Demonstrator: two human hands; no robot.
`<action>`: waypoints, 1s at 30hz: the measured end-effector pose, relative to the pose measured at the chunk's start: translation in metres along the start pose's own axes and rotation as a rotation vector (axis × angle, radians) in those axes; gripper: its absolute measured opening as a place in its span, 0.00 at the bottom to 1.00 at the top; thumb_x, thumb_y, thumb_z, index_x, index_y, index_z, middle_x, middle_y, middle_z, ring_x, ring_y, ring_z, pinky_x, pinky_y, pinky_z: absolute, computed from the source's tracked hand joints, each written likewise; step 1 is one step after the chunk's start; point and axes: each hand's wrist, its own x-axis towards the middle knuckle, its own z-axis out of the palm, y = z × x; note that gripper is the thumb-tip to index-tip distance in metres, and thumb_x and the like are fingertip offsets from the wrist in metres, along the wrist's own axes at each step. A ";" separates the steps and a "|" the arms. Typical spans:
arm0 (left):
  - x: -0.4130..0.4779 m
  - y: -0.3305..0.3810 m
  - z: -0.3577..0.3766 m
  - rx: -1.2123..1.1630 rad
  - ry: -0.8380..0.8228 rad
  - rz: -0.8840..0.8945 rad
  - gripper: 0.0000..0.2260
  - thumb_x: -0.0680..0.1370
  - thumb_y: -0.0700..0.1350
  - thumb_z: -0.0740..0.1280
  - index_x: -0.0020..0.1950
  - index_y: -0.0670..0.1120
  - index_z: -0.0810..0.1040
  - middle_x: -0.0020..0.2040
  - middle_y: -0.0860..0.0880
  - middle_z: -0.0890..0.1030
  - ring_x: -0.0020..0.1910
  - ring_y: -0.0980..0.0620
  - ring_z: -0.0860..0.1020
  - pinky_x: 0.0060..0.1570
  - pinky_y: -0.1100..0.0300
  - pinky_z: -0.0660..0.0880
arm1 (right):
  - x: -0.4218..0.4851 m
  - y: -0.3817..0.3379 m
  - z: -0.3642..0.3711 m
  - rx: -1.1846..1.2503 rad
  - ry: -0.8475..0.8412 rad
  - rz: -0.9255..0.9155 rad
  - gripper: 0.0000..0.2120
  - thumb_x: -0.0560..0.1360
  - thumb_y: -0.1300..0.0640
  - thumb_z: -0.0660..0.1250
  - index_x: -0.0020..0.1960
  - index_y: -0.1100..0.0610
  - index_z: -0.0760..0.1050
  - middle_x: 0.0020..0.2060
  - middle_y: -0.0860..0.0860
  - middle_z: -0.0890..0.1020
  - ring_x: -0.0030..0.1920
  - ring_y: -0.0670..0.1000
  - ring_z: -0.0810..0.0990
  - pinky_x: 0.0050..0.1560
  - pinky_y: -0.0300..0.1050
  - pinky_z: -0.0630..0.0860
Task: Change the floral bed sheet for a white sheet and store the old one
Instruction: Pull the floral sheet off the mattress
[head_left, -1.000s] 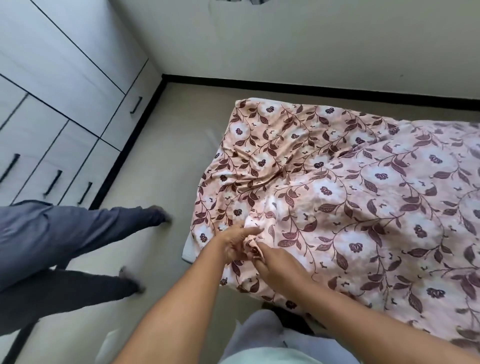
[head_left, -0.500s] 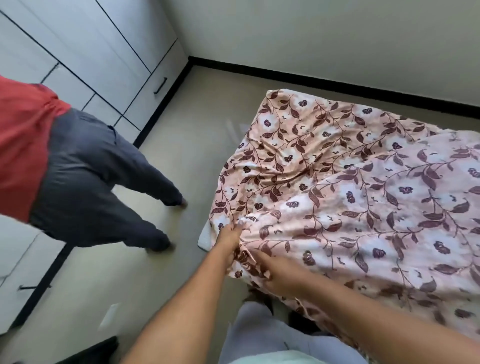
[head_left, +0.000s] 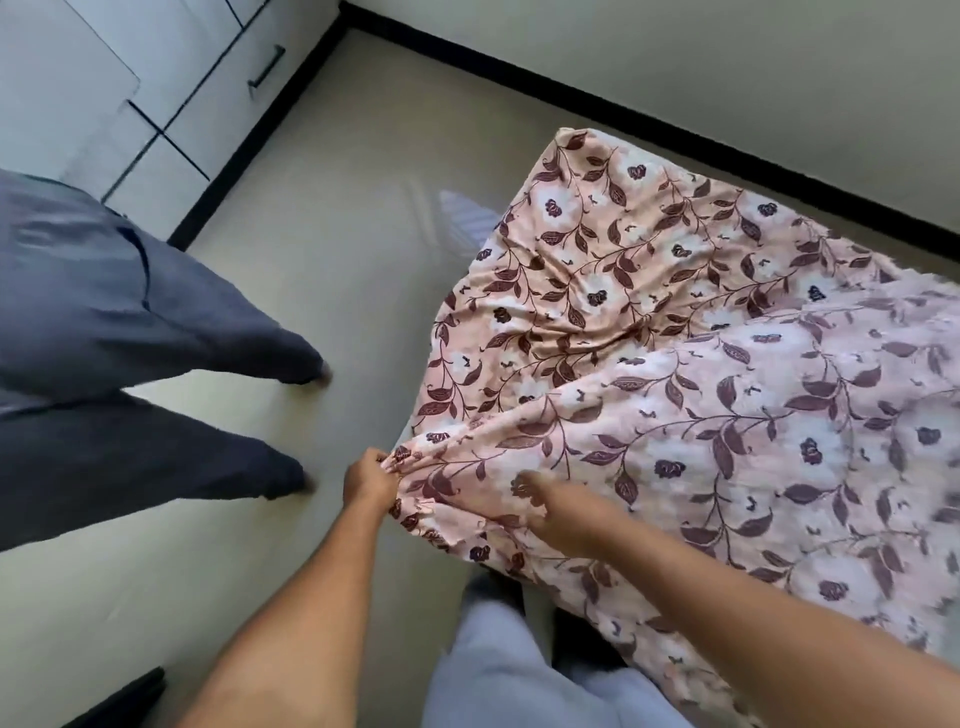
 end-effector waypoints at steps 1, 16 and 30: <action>0.009 -0.007 0.001 0.013 0.002 -0.022 0.11 0.75 0.39 0.70 0.56 0.42 0.82 0.54 0.38 0.83 0.53 0.38 0.80 0.51 0.53 0.77 | 0.009 0.002 -0.001 -0.006 0.007 0.032 0.33 0.82 0.53 0.64 0.82 0.51 0.54 0.72 0.53 0.75 0.67 0.54 0.77 0.65 0.47 0.73; 0.040 -0.012 0.036 0.219 0.195 -0.222 0.16 0.85 0.48 0.56 0.66 0.40 0.73 0.66 0.34 0.74 0.63 0.32 0.74 0.60 0.43 0.71 | 0.033 0.130 0.084 0.037 -0.126 0.389 0.27 0.76 0.51 0.67 0.72 0.56 0.64 0.68 0.60 0.73 0.65 0.61 0.75 0.52 0.48 0.71; 0.040 0.182 0.175 0.344 -0.055 0.480 0.31 0.77 0.54 0.71 0.77 0.54 0.63 0.72 0.47 0.72 0.72 0.44 0.68 0.72 0.43 0.62 | 0.063 0.228 0.028 -0.133 0.549 0.300 0.37 0.79 0.49 0.68 0.81 0.53 0.52 0.76 0.59 0.59 0.74 0.62 0.63 0.73 0.56 0.66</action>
